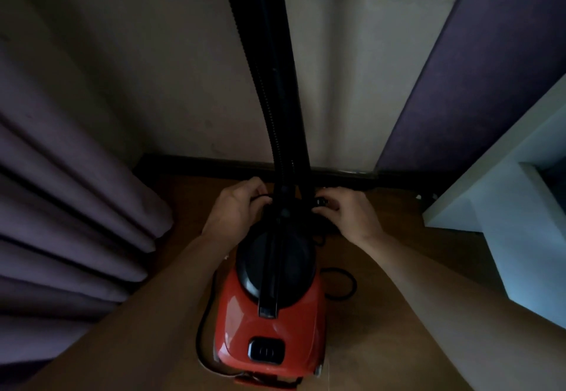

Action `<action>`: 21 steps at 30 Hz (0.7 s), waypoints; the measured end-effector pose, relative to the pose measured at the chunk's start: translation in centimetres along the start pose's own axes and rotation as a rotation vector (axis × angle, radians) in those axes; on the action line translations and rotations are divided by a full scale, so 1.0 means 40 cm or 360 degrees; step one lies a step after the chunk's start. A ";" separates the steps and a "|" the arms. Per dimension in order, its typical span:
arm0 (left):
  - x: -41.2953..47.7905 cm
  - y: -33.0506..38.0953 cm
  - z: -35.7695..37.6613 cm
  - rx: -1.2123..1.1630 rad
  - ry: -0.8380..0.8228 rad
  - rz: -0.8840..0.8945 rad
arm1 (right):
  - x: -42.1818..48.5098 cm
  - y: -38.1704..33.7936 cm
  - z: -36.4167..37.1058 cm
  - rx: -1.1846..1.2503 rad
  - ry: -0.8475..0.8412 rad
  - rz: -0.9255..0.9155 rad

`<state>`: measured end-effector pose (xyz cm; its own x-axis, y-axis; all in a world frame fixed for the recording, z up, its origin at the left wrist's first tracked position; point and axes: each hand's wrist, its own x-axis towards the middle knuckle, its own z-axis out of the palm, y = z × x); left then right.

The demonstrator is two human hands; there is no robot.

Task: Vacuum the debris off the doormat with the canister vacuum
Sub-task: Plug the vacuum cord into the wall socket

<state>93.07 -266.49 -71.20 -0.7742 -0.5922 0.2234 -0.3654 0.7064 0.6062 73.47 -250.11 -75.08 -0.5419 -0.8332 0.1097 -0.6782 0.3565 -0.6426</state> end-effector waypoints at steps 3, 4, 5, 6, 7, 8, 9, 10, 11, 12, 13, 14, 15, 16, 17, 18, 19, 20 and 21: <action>-0.007 0.031 -0.031 -0.0075 0.0054 0.0032 | -0.017 -0.018 -0.054 0.0014 0.0009 -0.0075; -0.008 0.039 -0.038 -0.0082 0.0066 0.0035 | -0.026 -0.023 -0.071 -0.0011 0.0007 -0.0093; -0.009 0.046 -0.045 -0.0079 0.0077 0.0037 | -0.035 -0.027 -0.088 -0.0042 0.0021 -0.0092; -0.012 0.053 -0.052 -0.0072 0.0079 0.0035 | -0.045 -0.027 -0.105 -0.0059 0.0050 -0.0056; -0.014 0.058 -0.057 -0.0066 0.0074 0.0033 | -0.055 -0.025 -0.123 -0.0048 0.0095 0.0005; -0.016 0.064 -0.063 -0.0065 0.0065 0.0030 | -0.063 -0.020 -0.139 -0.0008 0.0141 0.0076; -0.018 0.068 -0.067 -0.0068 0.0047 0.0024 | -0.072 -0.016 -0.152 0.0039 0.0174 0.0141; -0.022 0.073 -0.068 -0.0069 0.0019 0.0018 | -0.081 -0.014 -0.161 0.0075 0.0198 0.0198; -0.026 0.079 -0.066 -0.0070 -0.0018 0.0011 | -0.088 -0.012 -0.167 0.0098 0.0212 0.0241; -0.032 0.084 -0.062 -0.0076 -0.0062 -0.0003 | -0.097 -0.012 -0.168 0.0124 0.0219 0.0275; -0.038 0.090 -0.056 -0.0093 -0.0101 -0.0025 | -0.105 -0.014 -0.168 0.0156 0.0227 0.0300; -0.045 0.094 -0.050 -0.0115 -0.0124 -0.0051 | -0.111 -0.019 -0.169 0.0186 0.0242 0.0323; -0.051 0.095 -0.044 -0.0136 -0.0130 -0.0079 | -0.115 -0.022 -0.171 0.0209 0.0262 0.0342; -0.055 0.095 -0.040 -0.0153 -0.0122 -0.0107 | -0.117 -0.025 -0.174 0.0223 0.0285 0.0349; -0.060 0.094 -0.038 -0.0161 -0.0104 -0.0130 | -0.118 -0.028 -0.181 0.0230 0.0308 0.0343; -0.063 0.094 -0.038 -0.0164 -0.0084 -0.0140 | -0.117 -0.030 -0.191 0.0231 0.0332 0.0332; -0.067 0.095 -0.040 -0.0166 -0.0070 -0.0130 | -0.117 -0.032 -0.203 0.0230 0.0358 0.0308; -0.071 0.098 -0.043 -0.0164 -0.0065 -0.0101 | -0.117 -0.028 -0.214 0.0229 0.0385 0.0284; -0.075 0.104 -0.048 -0.0162 -0.0061 -0.0058 | -0.120 -0.023 -0.225 0.0227 0.0406 0.0275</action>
<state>94.85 -262.52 -67.90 -0.7812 -0.6002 0.1719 -0.3406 0.6404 0.6883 72.21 -242.66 -68.22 -0.7617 -0.6267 0.1645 -0.4992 0.4056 -0.7657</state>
